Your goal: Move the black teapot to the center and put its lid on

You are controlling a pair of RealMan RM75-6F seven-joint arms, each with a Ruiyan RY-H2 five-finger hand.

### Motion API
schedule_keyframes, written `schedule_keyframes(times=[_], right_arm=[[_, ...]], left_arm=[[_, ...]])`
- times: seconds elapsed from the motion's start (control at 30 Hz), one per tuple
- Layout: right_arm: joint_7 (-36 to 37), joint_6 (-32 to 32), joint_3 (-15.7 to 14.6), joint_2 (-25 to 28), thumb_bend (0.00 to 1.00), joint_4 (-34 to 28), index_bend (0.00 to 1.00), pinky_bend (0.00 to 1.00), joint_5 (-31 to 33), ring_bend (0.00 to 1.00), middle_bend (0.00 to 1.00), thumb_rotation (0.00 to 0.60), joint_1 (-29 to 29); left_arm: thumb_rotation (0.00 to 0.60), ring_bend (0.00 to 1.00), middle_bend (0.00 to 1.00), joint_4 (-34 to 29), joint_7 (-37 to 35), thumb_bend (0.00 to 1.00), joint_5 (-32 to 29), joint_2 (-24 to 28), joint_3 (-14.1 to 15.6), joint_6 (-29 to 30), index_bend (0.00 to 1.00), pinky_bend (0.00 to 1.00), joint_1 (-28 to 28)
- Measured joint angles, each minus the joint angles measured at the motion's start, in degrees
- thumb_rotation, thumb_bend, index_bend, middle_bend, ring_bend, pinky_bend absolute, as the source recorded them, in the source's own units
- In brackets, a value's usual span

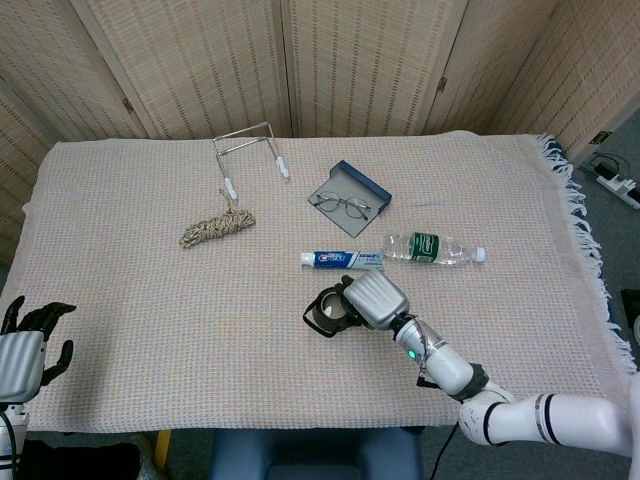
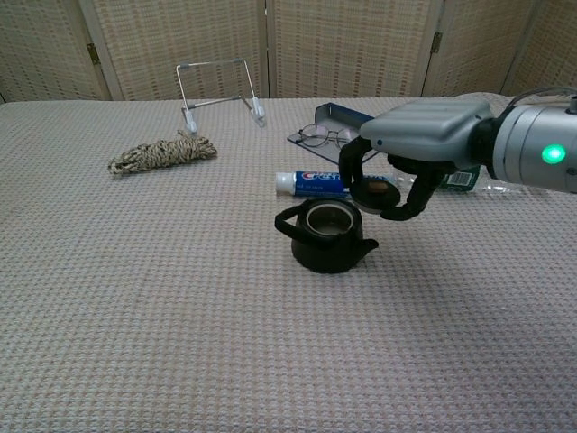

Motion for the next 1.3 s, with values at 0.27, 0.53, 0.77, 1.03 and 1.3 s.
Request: schedule_keyframes(times=[0.27,0.53,0.77,1.03,1.3], right_arm=[[-4.4,0.6,-0.3,-3.4,0.4,1.3,0.41,0.75,5.7,0.83,0.38,0.6,4.8],[-5.6,1.7,-1.3,-4.1,0.4,1.8,0.35,0.75,9.1,0.83,0.3,0.6,7.1],[-4.7,2.1,-2.7,-4.1,0.4,2.2,0.22,0.75,9.4,0.83,0.22,0.6,8.1],[-2.4,3.5,-3.3,-2.5,0.4,0.7,0.19,0.75,7.7,0.81,0.18,0.6,7.8],[3.4,6.8,-5.1,2.1,0.4,-3.2,0.21,0.75,-0.2,0.81,0.25,0.6,4.1]], left_arm=[[0.6,0.23,0.21,-0.1,-0.1,0.44,0.3,0.2,0.0,0.2,0.24,0.0,0.3],[0.6,0.23,0.21,0.2,-0.2,0.44,0.1,0.1,-0.1,0.1,0.24,0.0,0.5],[0.6,0.23,0.21,0.1,0.0,0.44,0.4,0.1,-0.3,0.1,0.24,0.0,0.5],[0.6,0.23,0.21,-0.2,0.1,0.44,0.5,0.2,-0.5,-0.1,0.24,0.0,0.4],[0.6,0.23,0.21,-0.1,0.1,0.44,0.4,0.1,-0.8,-0.7,0.24,0.0,0.0]])
